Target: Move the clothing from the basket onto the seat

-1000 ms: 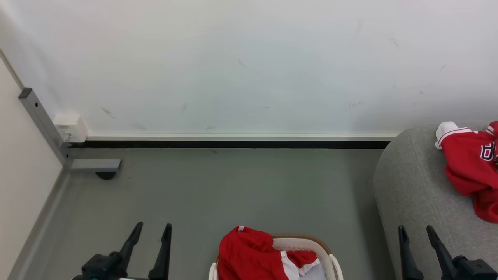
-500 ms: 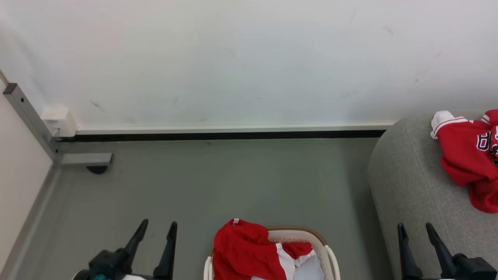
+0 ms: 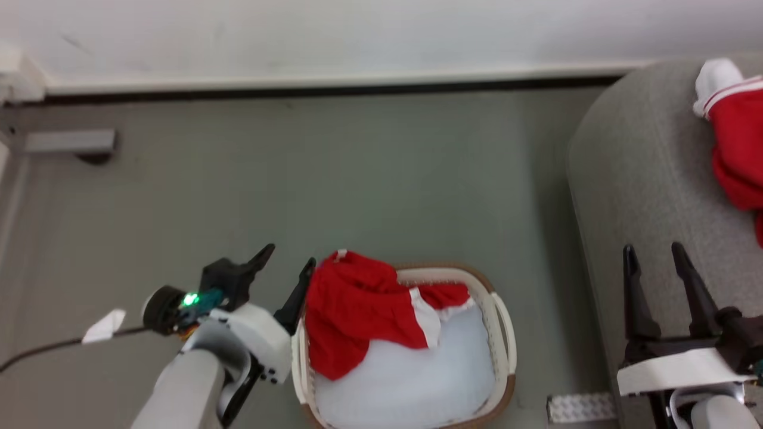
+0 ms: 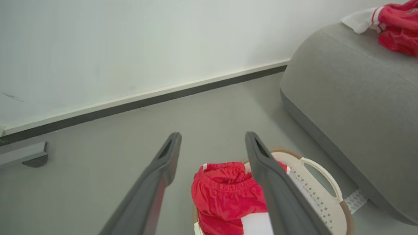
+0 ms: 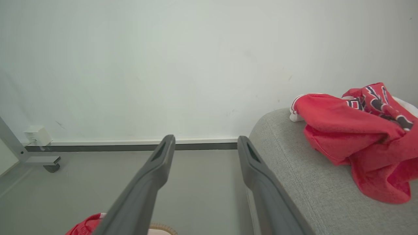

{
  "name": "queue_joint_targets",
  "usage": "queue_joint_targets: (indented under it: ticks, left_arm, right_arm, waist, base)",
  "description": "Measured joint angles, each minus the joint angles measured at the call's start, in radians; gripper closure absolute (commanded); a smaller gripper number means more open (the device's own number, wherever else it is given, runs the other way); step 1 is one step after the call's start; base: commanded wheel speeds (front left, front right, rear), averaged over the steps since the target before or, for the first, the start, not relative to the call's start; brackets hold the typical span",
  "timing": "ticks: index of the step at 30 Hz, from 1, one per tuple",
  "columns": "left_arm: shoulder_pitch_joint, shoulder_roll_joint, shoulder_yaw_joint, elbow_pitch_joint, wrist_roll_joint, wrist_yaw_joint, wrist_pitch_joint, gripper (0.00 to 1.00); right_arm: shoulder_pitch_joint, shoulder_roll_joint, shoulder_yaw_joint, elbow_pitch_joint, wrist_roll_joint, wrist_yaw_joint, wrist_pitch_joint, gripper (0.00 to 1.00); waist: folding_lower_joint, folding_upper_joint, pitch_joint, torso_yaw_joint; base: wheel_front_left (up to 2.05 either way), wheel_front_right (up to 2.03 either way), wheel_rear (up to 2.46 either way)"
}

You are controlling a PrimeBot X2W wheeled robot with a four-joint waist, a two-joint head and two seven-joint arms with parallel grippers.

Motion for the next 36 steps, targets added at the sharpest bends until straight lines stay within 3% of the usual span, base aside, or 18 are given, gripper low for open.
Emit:
queue_joint_targets:
  ticks: [10, 16, 22, 36]
  left_arm:
    - [-0.250, 0.041, -0.246, 0.183, 0.051, 0.000, 0.095, 0.00]
    - [-0.363, 0.031, -0.373, 0.278, 0.088, 0.000, 0.114, 0.00]
    - [-0.460, 0.016, -0.425, 0.375, 0.114, 0.000, 0.111, 0.00]
    - [-0.667, 0.003, -0.488, 0.549, 0.200, 0.055, 0.113, 0.00]
  right_arm:
    - [-0.104, 0.000, 0.020, -0.084, 0.019, 0.000, 0.000, 0.00]
    - [-0.143, 0.000, 0.033, -0.132, 0.031, 0.000, 0.000, 0.00]
    - [-0.181, 0.000, 0.053, -0.188, 0.057, 0.000, 0.000, 0.00]
    - [-0.188, 0.000, 0.068, -0.272, 0.160, 0.000, 0.000, 0.00]
  waist:
    - [0.0001, 0.0000, 0.242, -0.047]
    - [0.0002, 0.0000, 0.380, -0.071]
    - [0.0001, -0.0001, 0.503, -0.093]
    - [-0.0002, 0.0000, 0.708, -0.160]
  base:
    - [0.00, 0.00, 0.00]
    - [0.00, 0.00, 0.00]
    - [0.00, 0.00, 0.00]
    - [0.00, 0.00, 0.00]
